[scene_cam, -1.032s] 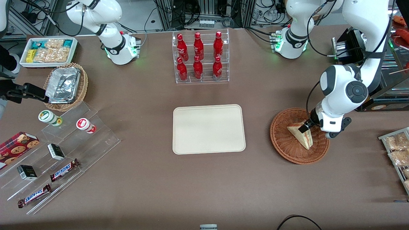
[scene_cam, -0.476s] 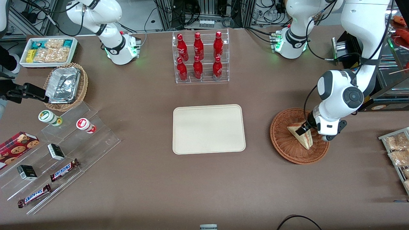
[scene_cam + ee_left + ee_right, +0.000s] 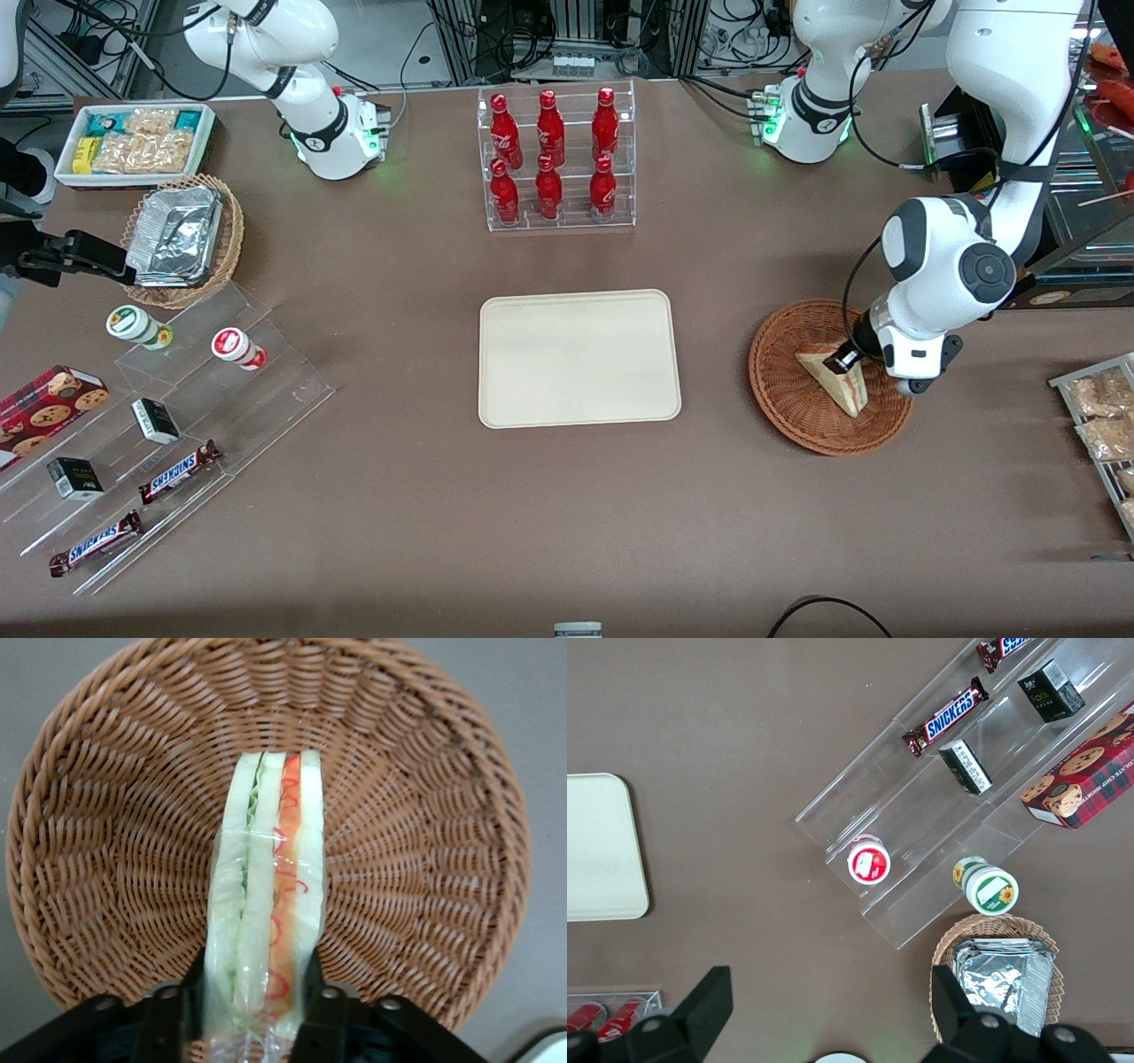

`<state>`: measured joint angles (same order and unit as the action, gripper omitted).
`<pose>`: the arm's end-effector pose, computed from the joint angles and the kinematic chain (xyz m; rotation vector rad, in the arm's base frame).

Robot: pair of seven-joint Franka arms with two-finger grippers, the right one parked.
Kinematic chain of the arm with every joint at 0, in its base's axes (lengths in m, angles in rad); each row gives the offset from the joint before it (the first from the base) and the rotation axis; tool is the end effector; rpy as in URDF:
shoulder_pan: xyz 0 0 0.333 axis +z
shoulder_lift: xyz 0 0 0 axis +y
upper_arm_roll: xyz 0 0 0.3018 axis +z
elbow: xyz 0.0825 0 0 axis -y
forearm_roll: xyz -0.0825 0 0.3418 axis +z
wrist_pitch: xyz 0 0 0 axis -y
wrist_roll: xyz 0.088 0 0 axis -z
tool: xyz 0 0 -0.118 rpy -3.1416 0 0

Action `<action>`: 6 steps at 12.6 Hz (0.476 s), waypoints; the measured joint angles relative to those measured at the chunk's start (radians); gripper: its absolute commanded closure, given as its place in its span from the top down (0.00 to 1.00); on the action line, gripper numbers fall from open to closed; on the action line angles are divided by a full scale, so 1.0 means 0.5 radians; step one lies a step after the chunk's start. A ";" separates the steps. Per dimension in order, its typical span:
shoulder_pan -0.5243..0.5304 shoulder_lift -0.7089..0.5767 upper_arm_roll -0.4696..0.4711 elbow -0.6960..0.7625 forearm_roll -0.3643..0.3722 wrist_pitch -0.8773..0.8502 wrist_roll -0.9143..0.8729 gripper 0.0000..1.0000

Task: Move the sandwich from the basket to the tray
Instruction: 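Close the left gripper on the sandwich's upright edge, then lift the sandwich and carry it over the beige tray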

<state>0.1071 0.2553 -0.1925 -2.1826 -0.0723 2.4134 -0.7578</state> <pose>0.5235 -0.0451 0.2793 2.8583 1.0963 -0.0895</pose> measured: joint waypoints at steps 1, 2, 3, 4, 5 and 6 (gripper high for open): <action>0.000 0.000 0.000 0.034 0.000 -0.063 0.000 0.00; 0.000 0.000 -0.001 0.086 0.000 -0.165 0.001 0.00; 0.000 -0.001 -0.002 0.154 0.000 -0.277 0.001 0.00; 0.000 -0.003 -0.007 0.233 0.000 -0.396 0.003 0.00; -0.002 -0.004 -0.016 0.321 0.000 -0.523 0.009 0.00; -0.012 -0.005 -0.029 0.398 0.004 -0.615 0.023 0.00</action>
<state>0.1013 0.2529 -0.2069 -1.9833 -0.0701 2.1056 -0.7465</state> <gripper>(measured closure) 0.859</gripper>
